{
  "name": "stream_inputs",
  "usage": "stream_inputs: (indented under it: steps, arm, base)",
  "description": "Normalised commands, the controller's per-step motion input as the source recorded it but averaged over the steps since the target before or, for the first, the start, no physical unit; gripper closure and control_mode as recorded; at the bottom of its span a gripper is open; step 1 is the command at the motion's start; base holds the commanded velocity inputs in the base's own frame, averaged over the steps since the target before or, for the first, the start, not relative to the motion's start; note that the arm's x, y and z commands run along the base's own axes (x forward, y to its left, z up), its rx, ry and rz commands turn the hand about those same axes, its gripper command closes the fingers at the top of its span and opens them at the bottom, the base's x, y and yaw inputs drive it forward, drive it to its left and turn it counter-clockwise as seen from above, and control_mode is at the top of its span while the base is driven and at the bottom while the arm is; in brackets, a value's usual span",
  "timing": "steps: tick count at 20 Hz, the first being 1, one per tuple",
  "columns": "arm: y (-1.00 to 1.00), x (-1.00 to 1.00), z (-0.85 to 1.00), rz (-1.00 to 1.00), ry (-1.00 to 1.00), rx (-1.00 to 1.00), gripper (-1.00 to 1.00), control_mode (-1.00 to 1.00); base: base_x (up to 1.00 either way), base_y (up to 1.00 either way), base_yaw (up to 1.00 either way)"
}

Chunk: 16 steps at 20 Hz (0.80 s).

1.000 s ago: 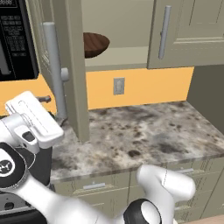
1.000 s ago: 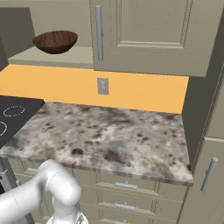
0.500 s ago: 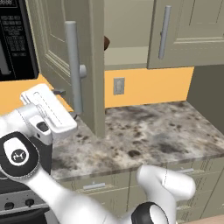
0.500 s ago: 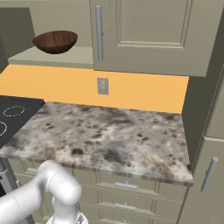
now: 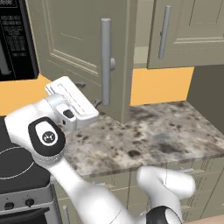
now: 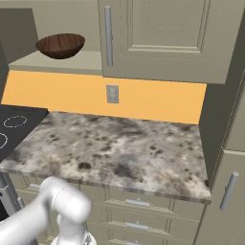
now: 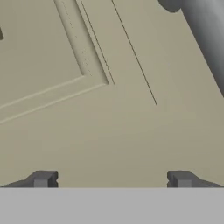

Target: Open the cabinet. Pick the bowls from the counter and place them in the cabinet. Then close the cabinet.

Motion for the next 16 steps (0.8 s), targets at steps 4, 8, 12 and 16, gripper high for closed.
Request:
stream_inputs:
  steps: [4,8,12,16]
  arm:
    - [-0.53,0.58,0.00,0.03,0.00,-0.01,-1.00,-1.00]
    - [-0.43,0.76,0.01,0.07,0.00,0.00,-1.00,-1.00]
    - [-0.30,0.81,0.06,0.09,0.00,-0.02,-1.00,-1.00]
    - [-0.20,0.84,0.06,0.13,0.00,-0.03,-1.00,-1.00]
  base:
    - [0.00,0.00,0.00]
    - [0.00,0.00,0.00]
    - [0.00,0.00,0.00]
    - [0.00,0.00,0.00]
